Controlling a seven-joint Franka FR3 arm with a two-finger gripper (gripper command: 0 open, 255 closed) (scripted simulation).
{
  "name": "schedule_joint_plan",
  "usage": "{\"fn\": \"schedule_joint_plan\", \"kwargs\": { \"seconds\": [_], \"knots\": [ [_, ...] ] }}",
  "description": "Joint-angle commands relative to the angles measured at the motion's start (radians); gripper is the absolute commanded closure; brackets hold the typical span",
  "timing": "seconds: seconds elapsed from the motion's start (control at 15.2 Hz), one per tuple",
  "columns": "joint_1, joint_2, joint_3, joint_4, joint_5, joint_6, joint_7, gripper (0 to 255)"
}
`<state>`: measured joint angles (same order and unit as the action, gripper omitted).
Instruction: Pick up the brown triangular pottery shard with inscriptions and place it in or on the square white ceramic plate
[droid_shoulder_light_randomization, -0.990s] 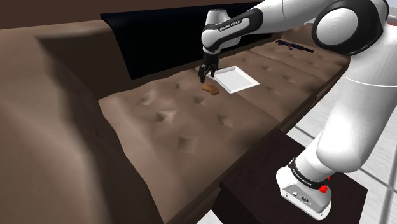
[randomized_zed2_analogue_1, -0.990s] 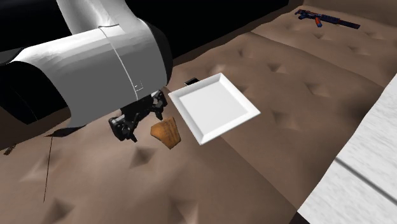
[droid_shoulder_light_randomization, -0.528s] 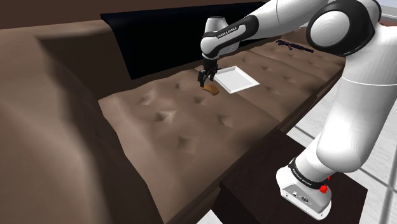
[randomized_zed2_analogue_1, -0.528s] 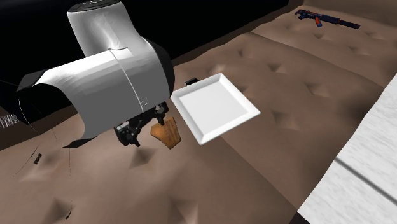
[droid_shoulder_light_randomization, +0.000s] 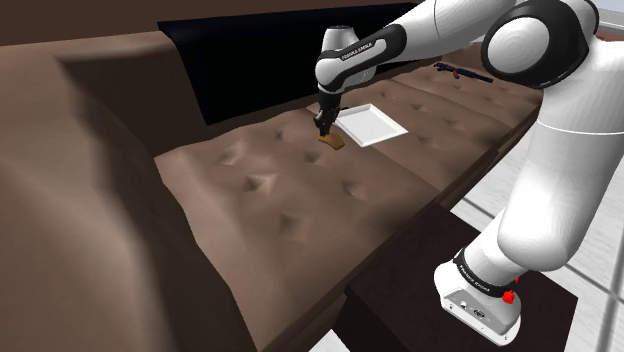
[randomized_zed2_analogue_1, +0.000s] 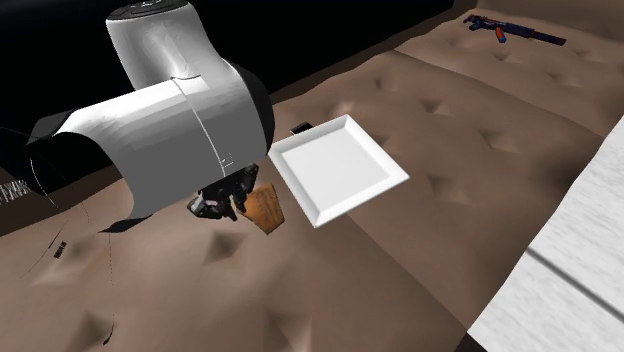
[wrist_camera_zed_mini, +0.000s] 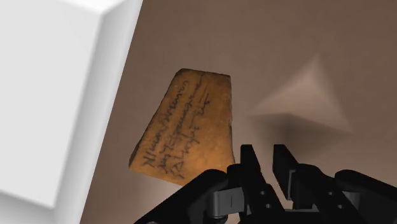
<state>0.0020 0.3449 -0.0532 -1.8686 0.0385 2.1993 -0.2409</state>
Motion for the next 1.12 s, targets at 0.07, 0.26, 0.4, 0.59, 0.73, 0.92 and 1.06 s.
{"fn": "schedule_joint_plan", "kwargs": {
  "seconds": [0.07, 0.26, 0.4, 0.59, 0.73, 0.92, 1.06],
  "knots": [
    [0.0, 0.0, 0.0, 0.0, 0.0, 0.0, 0.0, 255],
    [0.0, 0.0, 0.0, 0.0, 0.0, 0.0, 0.0, 255],
    [0.0, 0.0, 0.0, 0.0, 0.0, 0.0, 0.0, 255],
    [-0.009, -0.05, -0.021, -0.109, -0.021, 0.109, 0.006, 0],
    [-0.019, -0.093, -0.043, -0.209, -0.045, 0.217, 0.014, 0],
    [-0.024, -0.088, -0.052, -0.251, -0.054, 0.284, 0.017, 0],
    [-0.026, -0.066, -0.051, -0.251, -0.051, 0.306, 0.015, 0]
  ]
}}
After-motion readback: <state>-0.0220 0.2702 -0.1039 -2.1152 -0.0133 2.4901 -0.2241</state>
